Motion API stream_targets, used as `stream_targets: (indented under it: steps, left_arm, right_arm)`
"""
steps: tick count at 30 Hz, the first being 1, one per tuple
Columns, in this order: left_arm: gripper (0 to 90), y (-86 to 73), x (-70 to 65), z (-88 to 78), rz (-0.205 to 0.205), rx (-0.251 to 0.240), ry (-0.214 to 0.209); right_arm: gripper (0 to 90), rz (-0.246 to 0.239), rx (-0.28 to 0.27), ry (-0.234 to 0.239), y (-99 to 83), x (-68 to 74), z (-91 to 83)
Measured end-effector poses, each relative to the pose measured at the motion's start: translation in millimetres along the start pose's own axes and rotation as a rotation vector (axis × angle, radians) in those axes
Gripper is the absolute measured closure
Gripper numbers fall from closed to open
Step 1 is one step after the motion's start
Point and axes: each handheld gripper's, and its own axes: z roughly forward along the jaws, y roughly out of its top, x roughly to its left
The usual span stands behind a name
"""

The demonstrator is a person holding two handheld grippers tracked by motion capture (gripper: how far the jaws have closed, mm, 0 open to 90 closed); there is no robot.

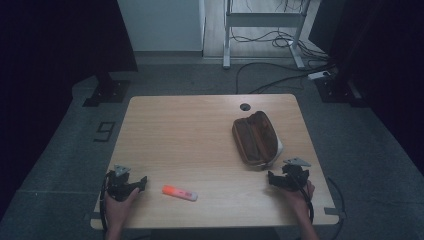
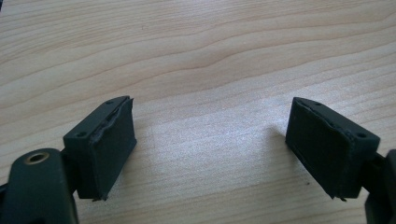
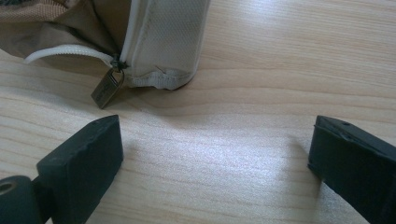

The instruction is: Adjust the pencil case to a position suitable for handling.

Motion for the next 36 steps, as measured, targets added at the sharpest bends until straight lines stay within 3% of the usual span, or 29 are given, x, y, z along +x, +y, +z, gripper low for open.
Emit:
stream_targets:
  steps: [10, 19, 36]
  left_arm:
    - [15.7, 0.0, 0.1, 0.0, 0.0, 0.0, 0.0]
    - [15.7, 0.0, 0.1, 0.1, -0.002, -0.001, -0.001]
    - [15.7, 0.1, 0.0, 0.1, -0.001, -0.001, 0.001]
  right_arm:
    - [2.9, 0.002, 0.0, 0.0, 0.0, 0.1, -0.1]
    - [13.5, 0.029, -0.029, 0.014, -1.7, 0.3, -5.2]
    - [16.0, 0.075, -0.192, 0.082, 9.9, -2.4, -34.9]
